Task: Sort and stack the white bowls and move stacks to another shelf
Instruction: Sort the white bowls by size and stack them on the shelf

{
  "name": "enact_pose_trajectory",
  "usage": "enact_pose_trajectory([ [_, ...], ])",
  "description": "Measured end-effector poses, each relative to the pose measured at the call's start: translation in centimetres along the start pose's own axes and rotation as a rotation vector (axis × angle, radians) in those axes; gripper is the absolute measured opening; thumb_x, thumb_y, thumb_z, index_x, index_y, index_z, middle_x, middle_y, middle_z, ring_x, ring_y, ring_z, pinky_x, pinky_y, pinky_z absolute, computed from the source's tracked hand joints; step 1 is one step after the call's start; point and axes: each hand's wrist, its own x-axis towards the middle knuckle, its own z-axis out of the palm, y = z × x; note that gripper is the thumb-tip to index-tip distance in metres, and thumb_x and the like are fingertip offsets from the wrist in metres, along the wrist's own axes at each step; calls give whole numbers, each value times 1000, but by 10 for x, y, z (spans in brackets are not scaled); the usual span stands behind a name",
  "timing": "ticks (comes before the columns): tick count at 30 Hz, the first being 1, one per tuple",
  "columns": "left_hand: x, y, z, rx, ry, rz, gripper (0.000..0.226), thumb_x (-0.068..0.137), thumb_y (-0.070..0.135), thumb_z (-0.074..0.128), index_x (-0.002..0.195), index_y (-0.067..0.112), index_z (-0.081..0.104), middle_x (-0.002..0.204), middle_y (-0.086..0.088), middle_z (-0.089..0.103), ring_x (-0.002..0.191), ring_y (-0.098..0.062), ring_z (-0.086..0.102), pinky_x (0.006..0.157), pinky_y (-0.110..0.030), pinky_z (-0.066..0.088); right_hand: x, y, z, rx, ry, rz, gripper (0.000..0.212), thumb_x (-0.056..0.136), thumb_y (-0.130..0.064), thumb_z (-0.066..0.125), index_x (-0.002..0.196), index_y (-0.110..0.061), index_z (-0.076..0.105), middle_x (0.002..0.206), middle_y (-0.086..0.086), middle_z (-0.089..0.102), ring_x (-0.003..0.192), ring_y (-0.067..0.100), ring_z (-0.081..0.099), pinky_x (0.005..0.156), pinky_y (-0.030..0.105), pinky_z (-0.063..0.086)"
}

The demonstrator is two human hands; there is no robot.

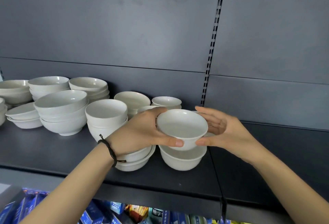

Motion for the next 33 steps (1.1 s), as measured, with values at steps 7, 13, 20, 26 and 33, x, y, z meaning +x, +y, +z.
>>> enact_pose_trajectory([
  [7, -6, 7, 20, 206, 62, 38, 51, 60, 36, 91, 105, 29, 66, 99, 15, 72, 94, 4, 63, 83, -15, 49, -8, 17, -6, -2, -69, -60, 77, 54, -8, 86, 123, -31, 60, 123, -20, 69, 115, 3, 65, 96, 18, 51],
  [13, -8, 6, 22, 252, 0, 93, 57, 65, 30, 89, 114, 34, 61, 111, 18, 68, 104, 5, 60, 83, -6, 43, -9, 32, -6, -84, -78, -52, 81, 62, -9, 91, 134, -28, 58, 126, -13, 68, 117, 7, 64, 103, 34, 51],
  [20, -8, 1, 18, 316, -54, 102, 60, 69, 32, 86, 122, 30, 58, 115, 25, 62, 108, 10, 55, 86, -2, 38, -8, 36, -7, -145, -85, -75, 77, 65, -19, 90, 132, -35, 58, 120, -14, 70, 109, 8, 66, 99, 31, 52],
  [26, -23, -15, -17, 112, 139, 25, 41, 72, 43, 81, 106, 25, 69, 110, 16, 71, 105, -1, 65, 95, -15, 47, -12, 38, -7, -131, -72, -27, 67, 48, -50, 84, 112, -44, 68, 113, -25, 68, 97, 2, 65, 94, 21, 51],
  [33, -67, -57, -34, 117, 603, -36, 41, 62, 59, 74, 98, 42, 65, 108, 17, 68, 99, 1, 62, 82, -13, 47, -13, 40, -4, -158, -69, -105, 54, 54, -48, 82, 107, -44, 71, 123, -34, 61, 105, -3, 60, 90, 13, 47],
])
